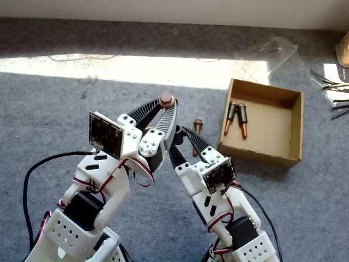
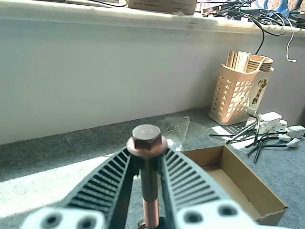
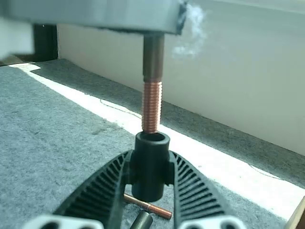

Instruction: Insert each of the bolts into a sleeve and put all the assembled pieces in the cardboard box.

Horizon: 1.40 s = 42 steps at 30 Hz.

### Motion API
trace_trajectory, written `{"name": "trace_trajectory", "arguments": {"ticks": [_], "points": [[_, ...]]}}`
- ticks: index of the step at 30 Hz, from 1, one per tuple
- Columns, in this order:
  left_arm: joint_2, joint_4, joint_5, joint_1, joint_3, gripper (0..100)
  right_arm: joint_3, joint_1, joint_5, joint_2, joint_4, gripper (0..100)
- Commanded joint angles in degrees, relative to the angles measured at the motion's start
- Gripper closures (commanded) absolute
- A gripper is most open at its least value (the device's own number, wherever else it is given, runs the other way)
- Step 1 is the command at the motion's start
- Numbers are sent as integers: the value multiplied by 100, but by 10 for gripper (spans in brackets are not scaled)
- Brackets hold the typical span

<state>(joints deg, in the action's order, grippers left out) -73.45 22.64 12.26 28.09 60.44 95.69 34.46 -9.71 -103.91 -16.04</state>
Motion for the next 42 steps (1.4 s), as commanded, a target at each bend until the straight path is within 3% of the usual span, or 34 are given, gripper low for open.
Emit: {"name": "trace_trajectory", "arguments": {"ticks": [1,7,21,28,42], "points": [[-92,-149,114,31,-57,993,620,57,-79,-92,-22,965],[-92,-132,114,426,-57,993,620,57,-79,-92,-22,965],[-110,299,88,400,-57,993,620,48,-79,-92,-22,965],[-136,264,88,57,418,993,620,48,-79,-92,-22,965],[-154,264,88,48,690,993,620,40,-79,-92,-22,965]]}}
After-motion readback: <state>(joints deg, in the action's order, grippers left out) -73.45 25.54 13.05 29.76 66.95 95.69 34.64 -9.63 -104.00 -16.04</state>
